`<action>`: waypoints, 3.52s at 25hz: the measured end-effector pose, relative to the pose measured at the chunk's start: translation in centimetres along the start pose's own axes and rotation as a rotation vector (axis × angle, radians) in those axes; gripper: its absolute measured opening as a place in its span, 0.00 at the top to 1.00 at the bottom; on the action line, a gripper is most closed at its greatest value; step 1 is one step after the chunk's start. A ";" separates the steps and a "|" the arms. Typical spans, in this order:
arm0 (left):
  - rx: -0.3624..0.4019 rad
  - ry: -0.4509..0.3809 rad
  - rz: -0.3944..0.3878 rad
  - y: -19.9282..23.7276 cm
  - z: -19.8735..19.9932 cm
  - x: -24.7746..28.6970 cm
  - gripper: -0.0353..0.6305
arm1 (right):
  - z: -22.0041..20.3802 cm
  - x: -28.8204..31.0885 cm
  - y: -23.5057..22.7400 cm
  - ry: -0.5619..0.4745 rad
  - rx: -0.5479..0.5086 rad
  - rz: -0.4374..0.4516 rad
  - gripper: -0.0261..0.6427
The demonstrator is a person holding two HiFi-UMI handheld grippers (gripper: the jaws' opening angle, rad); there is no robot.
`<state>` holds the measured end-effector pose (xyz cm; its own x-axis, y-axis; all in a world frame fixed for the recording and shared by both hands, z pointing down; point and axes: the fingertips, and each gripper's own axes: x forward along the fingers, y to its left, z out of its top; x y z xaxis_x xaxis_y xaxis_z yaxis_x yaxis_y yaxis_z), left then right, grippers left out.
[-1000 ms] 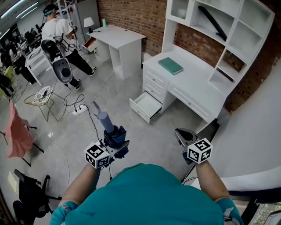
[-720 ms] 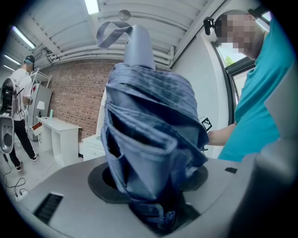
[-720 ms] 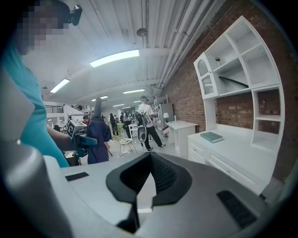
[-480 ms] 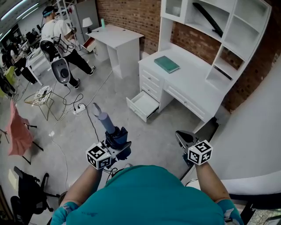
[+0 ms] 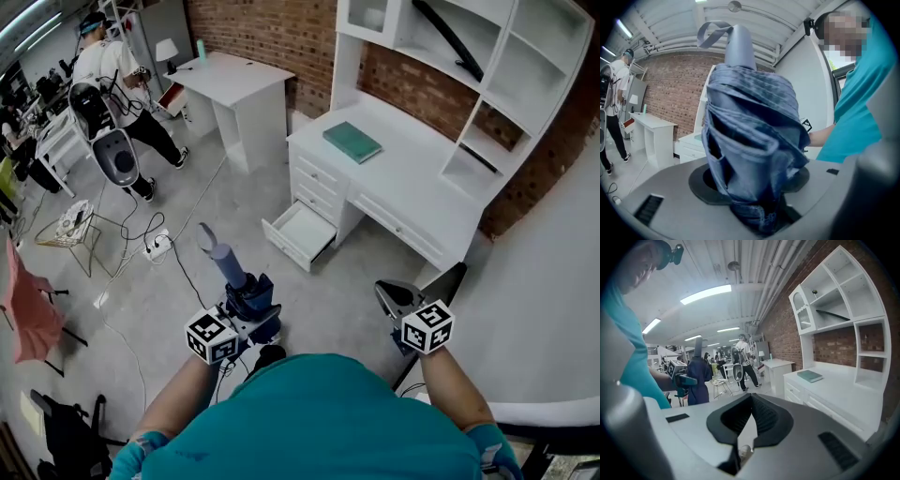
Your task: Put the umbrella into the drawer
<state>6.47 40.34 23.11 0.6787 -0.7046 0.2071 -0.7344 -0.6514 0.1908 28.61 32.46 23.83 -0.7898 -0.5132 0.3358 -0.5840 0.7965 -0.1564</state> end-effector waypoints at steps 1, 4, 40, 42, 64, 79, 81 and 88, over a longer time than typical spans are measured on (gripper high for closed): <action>0.006 -0.001 -0.015 1.7 0.3 0.6 0.55 | 0.5 1.5 -0.6 -0.001 -0.001 -0.008 0.93; 0.037 0.015 -0.069 6.8 1.4 2.4 0.55 | 2.5 6.2 -1.8 -0.011 0.006 -0.033 0.93; -0.003 0.093 0.009 34.1 8.9 20.8 0.55 | 12.5 33.1 -24.1 0.041 0.073 0.072 0.93; -0.030 0.095 0.046 34.5 9.4 24.2 0.55 | 13.2 34.1 -27.1 0.028 0.055 0.135 0.93; -0.188 0.246 0.191 34.9 9.8 29.6 0.55 | 9.0 38.0 -30.1 0.000 0.107 0.350 0.93; -0.134 0.278 -0.154 44.4 -3.3 20.6 0.55 | 1.5 44.1 -21.4 -0.004 0.108 -0.038 0.93; -0.154 0.277 -0.195 46.3 -6.0 18.7 0.55 | 0.2 45.7 -19.0 0.006 0.148 -0.097 0.93; -0.273 0.308 -0.264 47.7 -16.6 17.9 0.55 | -8.7 50.6 -15.2 0.152 0.191 -0.101 0.93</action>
<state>-16.47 1.34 51.80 0.8404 -0.3824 0.3840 -0.5384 -0.6697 0.5114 -0.87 -2.88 51.24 -0.6971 -0.5212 0.4923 -0.6944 0.6618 -0.2826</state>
